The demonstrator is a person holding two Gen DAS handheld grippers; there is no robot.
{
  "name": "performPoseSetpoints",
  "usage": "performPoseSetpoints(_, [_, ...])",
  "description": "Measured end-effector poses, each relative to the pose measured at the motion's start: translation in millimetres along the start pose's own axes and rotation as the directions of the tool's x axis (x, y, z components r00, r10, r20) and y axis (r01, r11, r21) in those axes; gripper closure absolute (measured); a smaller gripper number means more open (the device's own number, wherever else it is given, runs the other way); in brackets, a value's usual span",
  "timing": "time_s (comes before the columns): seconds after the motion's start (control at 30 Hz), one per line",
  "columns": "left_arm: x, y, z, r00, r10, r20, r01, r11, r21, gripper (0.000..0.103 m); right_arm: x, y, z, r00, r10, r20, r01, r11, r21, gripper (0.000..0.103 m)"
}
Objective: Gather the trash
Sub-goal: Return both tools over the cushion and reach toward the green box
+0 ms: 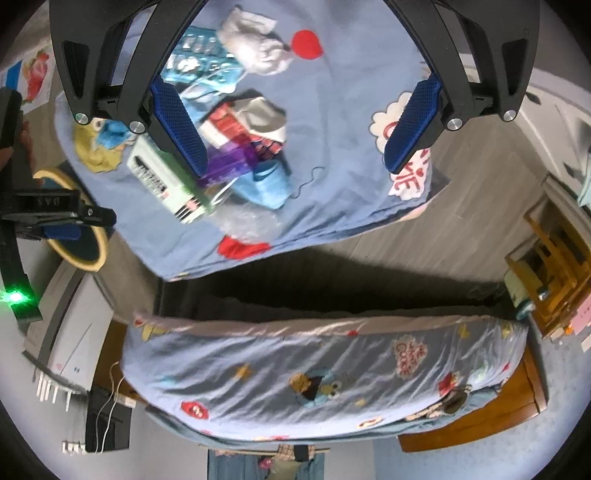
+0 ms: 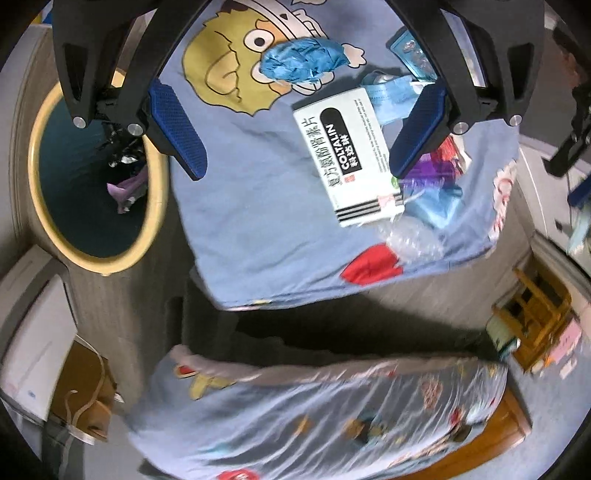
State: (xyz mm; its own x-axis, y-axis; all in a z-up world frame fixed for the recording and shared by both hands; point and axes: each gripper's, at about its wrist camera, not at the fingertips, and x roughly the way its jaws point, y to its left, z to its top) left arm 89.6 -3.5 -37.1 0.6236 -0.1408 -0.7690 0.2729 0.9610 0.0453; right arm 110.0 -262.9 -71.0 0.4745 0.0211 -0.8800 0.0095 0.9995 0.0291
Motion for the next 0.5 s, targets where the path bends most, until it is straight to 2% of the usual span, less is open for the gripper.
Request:
performPoseSetpoints(0.2, [28.7,7.5,-8.5,0.997,-0.002,-0.083,-0.001,0.999,-0.032,0.008,34.8,15.9,-13.0,0.995,0.017,-0.094,-0.024,0.997,-0.075,0.006])
performPoseSetpoints(0.37, [37.2,10.8,-10.6,0.995,0.007,-0.101,-0.011,0.999,-0.043,0.008,54.5,22.7,-18.3,0.989,0.024,-0.143,-0.038,0.994,-0.1,0.006])
performPoseSetpoints(0.5, [38.5,12.2,-11.5,0.994,0.01,-0.108,-0.016,0.999,-0.051,0.008,61.9,26.5,-18.3,0.988,0.042,-0.148,-0.054,0.995,-0.079,0.006])
